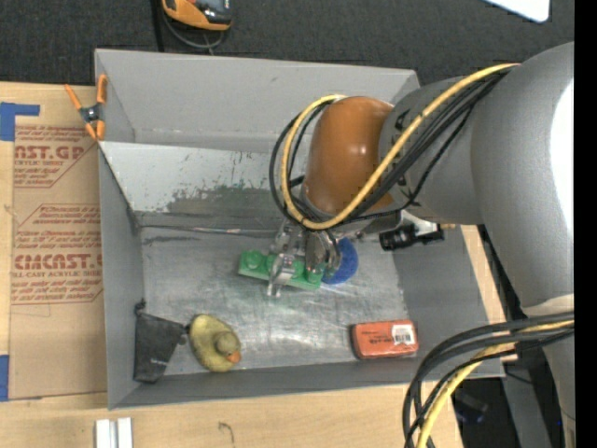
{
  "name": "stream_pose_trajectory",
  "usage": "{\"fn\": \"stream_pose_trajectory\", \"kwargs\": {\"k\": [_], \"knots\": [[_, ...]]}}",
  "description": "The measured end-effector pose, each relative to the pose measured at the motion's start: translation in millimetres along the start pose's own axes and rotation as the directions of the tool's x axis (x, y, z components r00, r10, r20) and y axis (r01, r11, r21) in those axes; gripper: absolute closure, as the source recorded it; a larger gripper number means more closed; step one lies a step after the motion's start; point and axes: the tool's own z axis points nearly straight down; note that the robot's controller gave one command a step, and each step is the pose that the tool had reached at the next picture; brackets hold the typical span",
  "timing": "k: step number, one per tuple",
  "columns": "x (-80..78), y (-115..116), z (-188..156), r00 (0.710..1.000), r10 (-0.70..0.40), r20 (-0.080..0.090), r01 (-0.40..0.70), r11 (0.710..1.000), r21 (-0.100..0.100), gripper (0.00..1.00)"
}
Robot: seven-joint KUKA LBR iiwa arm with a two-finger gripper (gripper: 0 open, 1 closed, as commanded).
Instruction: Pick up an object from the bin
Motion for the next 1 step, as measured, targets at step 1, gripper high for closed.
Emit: {"fn": "stream_pose_trajectory", "kwargs": {"k": [1], "knots": [[0.8,-0.2,-13.7,1.000,0.000,-0.002,0.000,1.000,0.001,1.00]]}}
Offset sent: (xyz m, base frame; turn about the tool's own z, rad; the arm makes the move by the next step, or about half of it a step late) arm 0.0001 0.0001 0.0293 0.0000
